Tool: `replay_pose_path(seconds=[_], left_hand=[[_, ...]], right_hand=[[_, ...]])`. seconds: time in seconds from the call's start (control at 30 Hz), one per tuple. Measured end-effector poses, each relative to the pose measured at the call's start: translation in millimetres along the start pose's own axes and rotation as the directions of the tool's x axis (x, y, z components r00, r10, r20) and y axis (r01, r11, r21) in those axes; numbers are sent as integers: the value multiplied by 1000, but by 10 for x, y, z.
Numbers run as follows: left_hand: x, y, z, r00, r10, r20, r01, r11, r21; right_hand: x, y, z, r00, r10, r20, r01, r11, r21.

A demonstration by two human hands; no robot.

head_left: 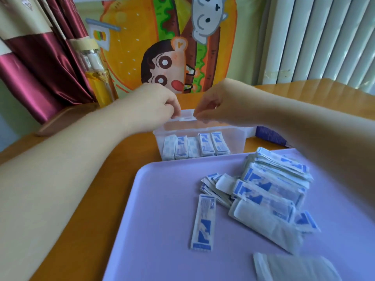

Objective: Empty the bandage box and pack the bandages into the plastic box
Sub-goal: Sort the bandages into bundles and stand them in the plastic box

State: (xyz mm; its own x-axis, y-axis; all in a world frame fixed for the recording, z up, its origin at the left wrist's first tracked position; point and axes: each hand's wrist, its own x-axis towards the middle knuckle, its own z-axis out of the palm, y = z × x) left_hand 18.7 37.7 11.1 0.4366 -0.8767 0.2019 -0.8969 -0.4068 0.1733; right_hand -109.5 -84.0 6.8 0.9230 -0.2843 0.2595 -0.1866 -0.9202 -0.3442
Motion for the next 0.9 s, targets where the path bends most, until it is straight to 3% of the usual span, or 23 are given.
replay_pose_path(seconds=[0.1, 0.2, 0.27, 0.33, 0.53, 0.67, 0.8, 0.9], left_hand=[[-296, 134, 101, 999, 54, 4, -54, 998, -15], [-576, 261, 331, 981, 23, 192, -33, 998, 49], [-698, 365, 483, 935, -49, 351, 3, 992, 130], [-808, 485, 607, 900, -109, 421, 34, 983, 182], [-878, 556, 782, 863, -194, 466, 85, 966, 245], [-868, 544, 741, 822, -202, 533, 129, 977, 172], [-901, 527, 728, 787, -200, 584, 237, 971, 14], [-926, 492, 725, 813, -190, 550, 157, 982, 107]], right_hand=[[-463, 20, 17, 991, -17, 130, 18, 1000, -12], [-920, -56, 63, 904, 24, 427, 33, 992, -126], [-1160, -111, 65, 824, 90, 560, -5, 988, -152], [-1345, -156, 97, 770, 126, 626, 11, 978, -210], [-1564, -248, 220, 773, 170, 611, 77, 931, -356], [-1528, -213, 223, 733, 224, 643, 13, 939, -342], [-1519, -183, 228, 729, 201, 655, 69, 929, -363], [-1527, -186, 160, 781, 157, 604, 30, 957, -289]])
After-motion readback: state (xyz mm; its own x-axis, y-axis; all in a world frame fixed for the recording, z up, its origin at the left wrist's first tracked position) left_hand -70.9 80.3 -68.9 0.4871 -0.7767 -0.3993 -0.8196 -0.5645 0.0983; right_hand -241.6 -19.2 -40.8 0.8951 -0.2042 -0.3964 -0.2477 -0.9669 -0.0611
